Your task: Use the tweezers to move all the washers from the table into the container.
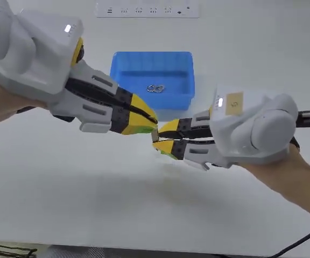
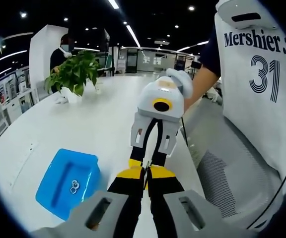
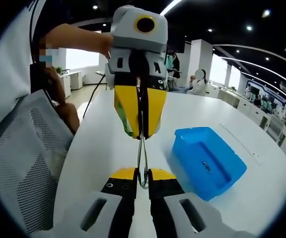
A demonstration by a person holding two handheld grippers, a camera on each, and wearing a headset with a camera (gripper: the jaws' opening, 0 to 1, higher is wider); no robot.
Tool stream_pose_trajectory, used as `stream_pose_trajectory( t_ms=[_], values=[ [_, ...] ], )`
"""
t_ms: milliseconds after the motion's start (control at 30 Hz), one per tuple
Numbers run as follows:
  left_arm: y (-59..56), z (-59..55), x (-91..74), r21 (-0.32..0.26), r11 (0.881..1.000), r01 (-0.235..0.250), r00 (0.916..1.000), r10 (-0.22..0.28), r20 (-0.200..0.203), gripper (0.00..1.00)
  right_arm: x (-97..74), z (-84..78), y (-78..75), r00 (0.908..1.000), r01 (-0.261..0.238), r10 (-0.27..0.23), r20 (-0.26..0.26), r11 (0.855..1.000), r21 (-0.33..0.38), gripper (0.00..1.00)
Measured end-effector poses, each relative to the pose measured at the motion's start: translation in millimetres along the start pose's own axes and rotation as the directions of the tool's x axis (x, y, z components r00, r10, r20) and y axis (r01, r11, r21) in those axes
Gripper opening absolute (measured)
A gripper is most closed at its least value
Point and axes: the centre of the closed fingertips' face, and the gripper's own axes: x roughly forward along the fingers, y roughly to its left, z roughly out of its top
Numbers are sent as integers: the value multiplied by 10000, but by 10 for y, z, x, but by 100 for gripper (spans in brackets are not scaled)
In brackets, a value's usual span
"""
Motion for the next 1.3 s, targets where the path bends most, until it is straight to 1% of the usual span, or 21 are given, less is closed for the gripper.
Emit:
stream_pose_trajectory(
  t_ms=[33, 67, 100, 167, 300, 467, 700, 800, 933, 1033, 1067, 1133, 1167, 1233, 1300],
  values=[
    [4, 19, -21, 96, 9999, -41, 10000, 41, -4, 6, -8, 27, -6, 10000, 15, -15, 34, 10000, -45, 10],
    [38, 33, -66, 314, 9993, -184, 9998, 185, -34, 6, -16, 54, -15, 10000, 56, -55, 69, 9999, -94, 10],
    [36, 46, -87, 310, 9994, -159, 9999, 161, -43, 6, -28, 91, -29, 9999, 102, -100, 119, 9999, -139, 10],
    [60, 71, -143, 505, 9985, -215, 9997, 219, -69, 6, -44, 149, -53, 9997, 166, -162, 207, 9996, -207, 10],
    [105, 98, -216, 684, 9972, -305, 9995, 311, -67, 6, -63, 222, -85, 9994, 245, -236, 268, 9991, -347, 10],
    [134, 159, -279, 921, 9952, -319, 9994, 327, -78, 6, -108, 300, -133, 9993, 242, -221, 294, 9971, -727, 10],
    [254, 269, -346, 1191, 9918, -458, 9989, 449, 102, 6, -175, 405, -281, 9984, 320, -278, 491, 9957, -873, 10],
    [333, 321, -366, 1399, 9890, -480, 9988, 475, 74, 6, -194, 453, -353, 9982, 331, -278, 530, 9942, -1025, 10],
    [440, 363, -384, 1580, 9860, -528, 9986, 529, 39, 6, -190, 502, -487, 9980, 319, -256, 570, 9931, -1125, 10],
    [563, 395, -406, 1776, 9819, -654, 9978, 656, 48, 6, -178, 534, -590, 9978, 343, -271, 609, 9921, -1204, 10],
    [578, 400, -409, 1791, 9815, -672, 9977, 673, 59, 6, -172, 549, -641, 9975, 364, -288, 653, 9921, -1198, 10],
    [651, 417, -421, 1793, 9811, -723, 9974, 716, 106, 6, -158, 568, -718, 9971, 368, -285, 708, 9923, -1185, 10],
    [698, 422, -426, 1838, 9800, -757, 9971, 755, 82, 6, -150, 574, -749, 9970, 375, -290, 723, 9921, -1194, 10],
    [755, 425, -432, 1902, 9788, -763, 9970, 768, 50, 6, -133, 583, -800, 9968, 379, -290, 751, 9920, -1207, 10],
    [834, 416, -447, 2002, 9770, -736, 9971, 763, -59, 6, -110, 587, -870, 9967, 397, -304, 748, 9912, -1266, 10]
  ],
)
